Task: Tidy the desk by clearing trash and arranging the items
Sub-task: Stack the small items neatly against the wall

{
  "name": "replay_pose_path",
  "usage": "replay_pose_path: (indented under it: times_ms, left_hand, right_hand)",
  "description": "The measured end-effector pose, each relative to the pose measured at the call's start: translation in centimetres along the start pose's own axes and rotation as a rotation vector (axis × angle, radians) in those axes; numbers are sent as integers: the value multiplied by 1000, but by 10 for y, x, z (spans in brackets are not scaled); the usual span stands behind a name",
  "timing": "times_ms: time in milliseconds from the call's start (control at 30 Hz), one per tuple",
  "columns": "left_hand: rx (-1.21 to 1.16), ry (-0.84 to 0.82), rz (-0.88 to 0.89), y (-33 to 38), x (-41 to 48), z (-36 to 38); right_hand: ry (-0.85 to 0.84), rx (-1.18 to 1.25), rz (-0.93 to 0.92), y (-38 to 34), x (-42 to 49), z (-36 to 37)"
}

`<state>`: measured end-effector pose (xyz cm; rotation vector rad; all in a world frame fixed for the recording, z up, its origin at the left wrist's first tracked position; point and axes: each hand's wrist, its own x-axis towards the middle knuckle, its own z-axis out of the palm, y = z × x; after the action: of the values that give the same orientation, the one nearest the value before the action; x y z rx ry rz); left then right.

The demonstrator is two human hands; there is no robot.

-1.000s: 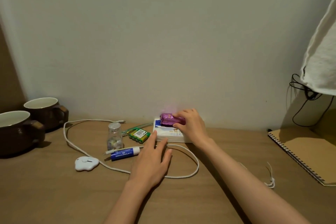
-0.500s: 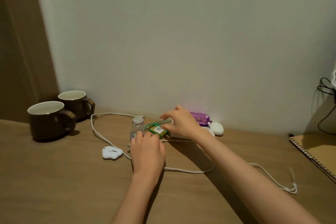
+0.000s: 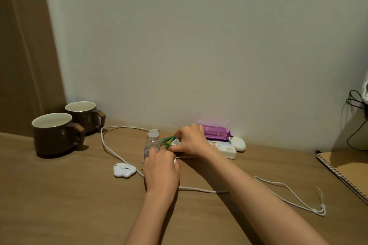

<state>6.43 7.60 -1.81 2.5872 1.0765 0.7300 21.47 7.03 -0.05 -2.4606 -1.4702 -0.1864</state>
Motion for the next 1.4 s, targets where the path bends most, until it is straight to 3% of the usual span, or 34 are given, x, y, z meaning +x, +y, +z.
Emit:
replay_pose_path:
  times_ms: [167,267,467,633,833,1033,1400]
  left_hand:
    - [-41,6,11,-2,1,5]
    - [-80,-13,40,-2,1,8]
    - [-156,1,103,1,1,15]
    - [-183,2,151,2,1,22]
    - [-189,18,181,4,0,26]
    - [-219,42,201,3,1,28]
    - [-212,39,212,4,1,30]
  right_hand:
    - [93,453,44,9,-15,-29]
    - [141,581,36,32,-37,-54]
    - [220,433,197,112,-98,-80]
    - [113,410,354,154,-131,-80]
    - [-78,261,289,164,-131,-65]
    - [-112,251,204,161,-123,-59]
    - [41,319,259,160,-125,-56]
